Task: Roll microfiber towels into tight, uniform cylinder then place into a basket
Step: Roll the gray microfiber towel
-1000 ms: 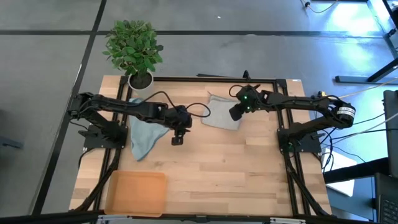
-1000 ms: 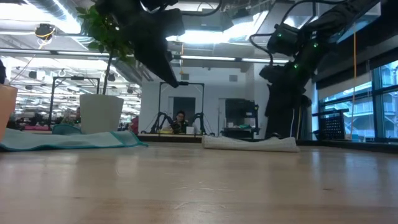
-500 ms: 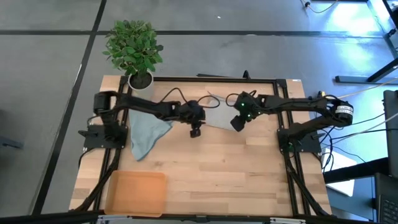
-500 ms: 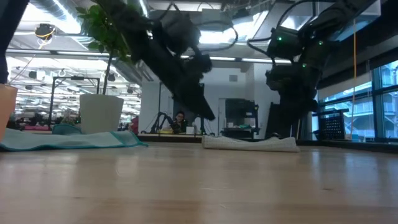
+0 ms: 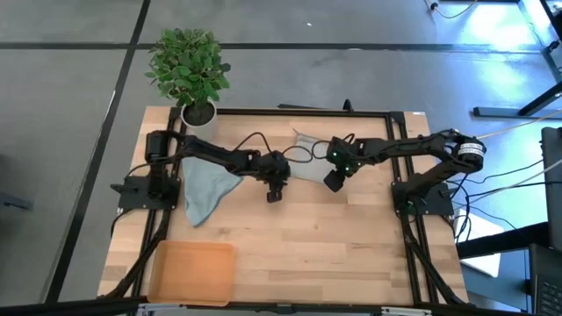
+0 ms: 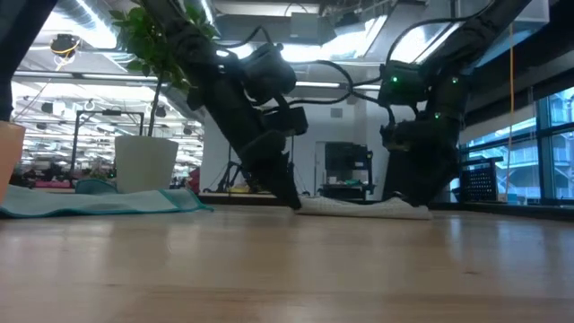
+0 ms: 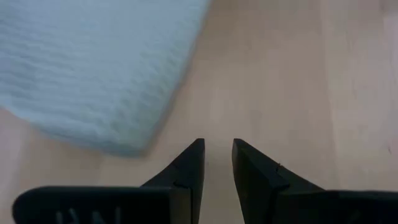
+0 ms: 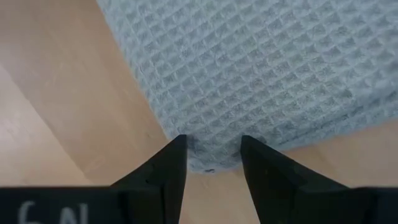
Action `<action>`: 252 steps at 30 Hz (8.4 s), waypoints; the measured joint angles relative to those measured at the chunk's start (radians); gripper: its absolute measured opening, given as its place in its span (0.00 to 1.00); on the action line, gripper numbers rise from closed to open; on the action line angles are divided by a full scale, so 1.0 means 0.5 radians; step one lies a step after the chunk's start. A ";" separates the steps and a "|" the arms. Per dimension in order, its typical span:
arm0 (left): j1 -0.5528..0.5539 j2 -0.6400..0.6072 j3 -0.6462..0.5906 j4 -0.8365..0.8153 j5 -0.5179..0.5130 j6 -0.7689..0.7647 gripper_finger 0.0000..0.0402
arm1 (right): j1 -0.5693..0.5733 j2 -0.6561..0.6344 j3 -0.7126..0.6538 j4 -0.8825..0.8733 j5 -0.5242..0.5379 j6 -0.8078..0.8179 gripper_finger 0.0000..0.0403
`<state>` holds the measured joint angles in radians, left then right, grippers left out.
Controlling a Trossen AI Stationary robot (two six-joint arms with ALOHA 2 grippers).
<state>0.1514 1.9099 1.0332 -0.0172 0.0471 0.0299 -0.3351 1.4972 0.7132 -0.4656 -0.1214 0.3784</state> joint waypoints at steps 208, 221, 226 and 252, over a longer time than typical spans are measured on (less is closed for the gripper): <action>-0.299 -0.241 0.138 -0.522 -0.251 0.023 0.18 | 0.761 -0.464 -0.332 0.662 -0.065 -0.555 0.38; -0.413 -0.241 0.138 -0.520 -0.337 0.312 0.12 | 0.786 -0.464 -0.332 0.691 -0.061 -0.551 0.38; -0.408 -0.241 0.138 -0.519 -0.338 0.220 0.08 | 0.786 -0.464 -0.332 0.692 -0.060 -0.553 0.38; -0.454 -0.096 0.142 -0.382 -0.219 0.155 0.26 | 0.856 -0.464 -0.329 0.703 -0.051 -0.714 0.38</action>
<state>-0.0757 1.8621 1.1042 -0.2080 -0.0623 0.1076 0.0930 1.2652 0.5488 -0.1140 -0.1470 0.0213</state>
